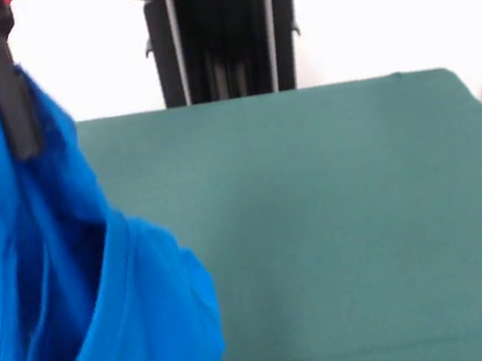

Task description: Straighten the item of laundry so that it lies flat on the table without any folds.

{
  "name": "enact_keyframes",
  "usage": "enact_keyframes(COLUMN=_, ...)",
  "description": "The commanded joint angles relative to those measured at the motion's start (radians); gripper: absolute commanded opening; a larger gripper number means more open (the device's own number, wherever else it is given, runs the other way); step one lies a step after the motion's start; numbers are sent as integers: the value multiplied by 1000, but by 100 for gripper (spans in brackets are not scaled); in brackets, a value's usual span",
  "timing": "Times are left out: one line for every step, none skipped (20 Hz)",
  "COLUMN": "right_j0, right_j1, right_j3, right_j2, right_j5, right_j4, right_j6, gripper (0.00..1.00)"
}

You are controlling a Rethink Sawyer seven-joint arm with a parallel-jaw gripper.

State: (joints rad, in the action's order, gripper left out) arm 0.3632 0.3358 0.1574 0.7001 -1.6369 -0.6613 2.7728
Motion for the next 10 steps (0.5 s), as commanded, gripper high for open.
enact_keyframes(right_j0=-57, right_j1=-59, right_j3=111, right_j2=45, right_j5=316, right_j4=39, right_j6=42, gripper=0)
enact_keyframes(right_j0=-70, right_j1=-53, right_j3=126, right_j2=-3, right_j5=366, right_j4=29, right_j6=61, gripper=0)
enact_keyframes(right_j0=-81, right_j1=-49, right_j3=144, right_j2=-51, right_j5=418, right_j4=23, right_j6=91, gripper=0)
enact_keyframes(right_j0=-96, right_j1=-41, right_j3=166, right_j2=-110, right_j5=476, right_j4=11, right_j6=135, gripper=0)
enact_keyframes(right_j0=-108, right_j1=-33, right_j3=195, right_j2=-164, right_j5=520, right_j4=6, right_j6=185, gripper=0)
enact_keyframes(right_j0=-119, right_j1=-22, right_j3=225, right_j2=-213, right_j5=550, right_j4=0, right_j6=241, gripper=0)
enact_keyframes(right_j0=-132, right_j1=-9, right_j3=258, right_j2=-270, right_j5=582, right_j4=-10, right_j6=312, gripper=0)
enact_keyframes(right_j0=-150, right_j1=6, right_j3=298, right_j2=-330, right_j5=623, right_j4=-24, right_j6=388, gripper=0)
enact_keyframes(right_j0=-170, right_j1=24, right_j3=340, right_j2=-392, right_j5=670, right_j4=-40, right_j6=461, gripper=0)
enact_keyframes(right_j0=-186, right_j1=39, right_j3=385, right_j2=-441, right_j5=702, right_j4=-49, right_j6=525, gripper=0)
